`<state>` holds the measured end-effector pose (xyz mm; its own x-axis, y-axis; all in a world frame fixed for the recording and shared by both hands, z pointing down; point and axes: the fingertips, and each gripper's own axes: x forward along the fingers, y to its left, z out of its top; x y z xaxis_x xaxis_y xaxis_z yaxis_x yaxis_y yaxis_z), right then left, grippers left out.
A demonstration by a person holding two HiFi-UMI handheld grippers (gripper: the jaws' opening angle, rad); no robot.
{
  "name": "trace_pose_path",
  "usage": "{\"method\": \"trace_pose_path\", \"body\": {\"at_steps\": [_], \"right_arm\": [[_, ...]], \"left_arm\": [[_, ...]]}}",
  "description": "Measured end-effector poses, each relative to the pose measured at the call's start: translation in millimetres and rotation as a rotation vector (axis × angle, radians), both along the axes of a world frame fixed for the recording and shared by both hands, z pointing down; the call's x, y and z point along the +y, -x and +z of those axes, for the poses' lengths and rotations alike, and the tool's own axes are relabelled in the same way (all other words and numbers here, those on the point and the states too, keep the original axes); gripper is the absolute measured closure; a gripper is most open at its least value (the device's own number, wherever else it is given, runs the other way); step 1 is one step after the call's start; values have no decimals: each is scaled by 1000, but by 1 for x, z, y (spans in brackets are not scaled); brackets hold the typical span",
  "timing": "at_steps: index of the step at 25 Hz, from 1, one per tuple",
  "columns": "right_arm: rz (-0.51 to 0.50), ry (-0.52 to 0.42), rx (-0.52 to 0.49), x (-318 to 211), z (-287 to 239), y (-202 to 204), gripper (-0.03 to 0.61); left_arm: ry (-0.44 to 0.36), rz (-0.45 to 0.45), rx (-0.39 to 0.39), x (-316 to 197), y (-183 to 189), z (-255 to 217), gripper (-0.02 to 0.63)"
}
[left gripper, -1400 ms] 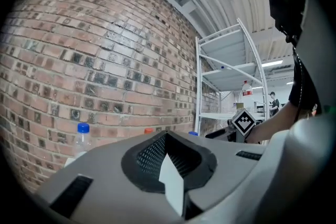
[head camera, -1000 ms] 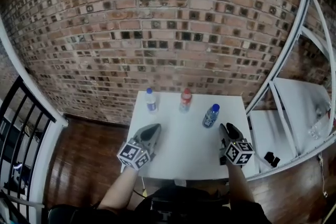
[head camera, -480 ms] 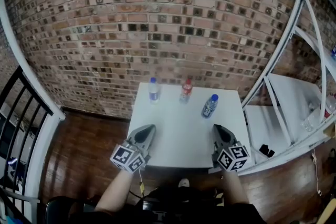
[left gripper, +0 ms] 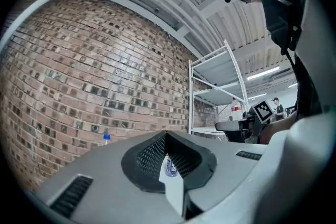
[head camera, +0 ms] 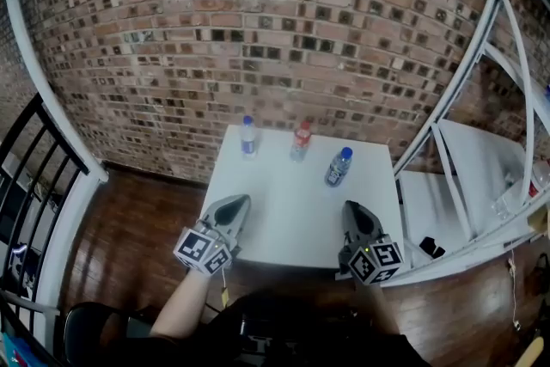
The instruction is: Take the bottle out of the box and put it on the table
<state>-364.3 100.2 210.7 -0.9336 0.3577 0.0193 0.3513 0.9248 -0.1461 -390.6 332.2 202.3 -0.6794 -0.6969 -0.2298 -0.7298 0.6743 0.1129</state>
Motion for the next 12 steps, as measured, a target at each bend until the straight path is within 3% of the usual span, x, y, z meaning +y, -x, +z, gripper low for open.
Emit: {"method": "trace_pose_path", "body": {"at_steps": [6,12], "right_arm": [[-13,-34,-5,-32,-1,-7,578],[-22,-4,49,-48,27,-25,578]], "left_arm": [[-34,-17,-9,-30,-1,-5,617],[-49,-61,18,-29,-20,7,617]]}}
